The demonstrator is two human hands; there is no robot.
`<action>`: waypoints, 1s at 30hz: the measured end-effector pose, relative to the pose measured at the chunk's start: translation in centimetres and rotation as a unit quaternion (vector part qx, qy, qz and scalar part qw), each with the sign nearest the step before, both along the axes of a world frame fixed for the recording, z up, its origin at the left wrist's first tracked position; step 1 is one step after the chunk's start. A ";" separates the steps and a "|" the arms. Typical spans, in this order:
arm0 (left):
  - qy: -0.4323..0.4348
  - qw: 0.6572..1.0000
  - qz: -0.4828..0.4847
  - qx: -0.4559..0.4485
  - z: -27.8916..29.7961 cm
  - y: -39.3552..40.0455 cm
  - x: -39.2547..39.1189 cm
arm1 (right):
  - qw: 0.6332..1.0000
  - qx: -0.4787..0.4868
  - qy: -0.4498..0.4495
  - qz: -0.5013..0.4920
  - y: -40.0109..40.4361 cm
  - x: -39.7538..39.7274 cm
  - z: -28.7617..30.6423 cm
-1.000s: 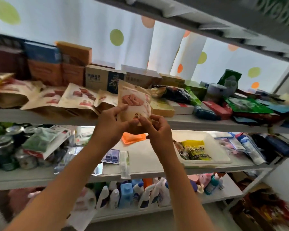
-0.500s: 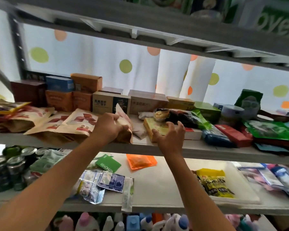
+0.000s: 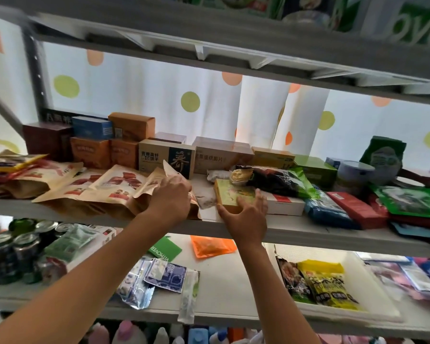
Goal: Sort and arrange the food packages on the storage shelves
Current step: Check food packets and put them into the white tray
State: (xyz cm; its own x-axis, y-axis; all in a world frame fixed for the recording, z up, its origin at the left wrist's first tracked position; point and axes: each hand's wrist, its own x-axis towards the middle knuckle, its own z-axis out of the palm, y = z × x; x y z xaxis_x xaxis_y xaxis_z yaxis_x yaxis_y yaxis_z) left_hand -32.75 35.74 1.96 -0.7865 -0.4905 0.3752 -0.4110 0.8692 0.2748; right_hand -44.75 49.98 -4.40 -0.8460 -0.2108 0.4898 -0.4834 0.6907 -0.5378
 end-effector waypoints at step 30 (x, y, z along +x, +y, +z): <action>0.163 0.946 -0.225 0.169 1.3 4.2 4.2 | 0.776 -0.572 -0.243 0.103 2.7 10.3 8.2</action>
State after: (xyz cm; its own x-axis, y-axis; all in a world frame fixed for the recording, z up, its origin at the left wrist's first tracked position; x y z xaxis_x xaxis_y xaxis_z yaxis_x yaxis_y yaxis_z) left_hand -28.56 39.90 3.24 -0.8134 -0.2691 0.5157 0.1338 0.7762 0.6162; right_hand -34.49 52.68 3.82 -0.9955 -0.0285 0.0903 -0.0686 -0.4393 -0.8957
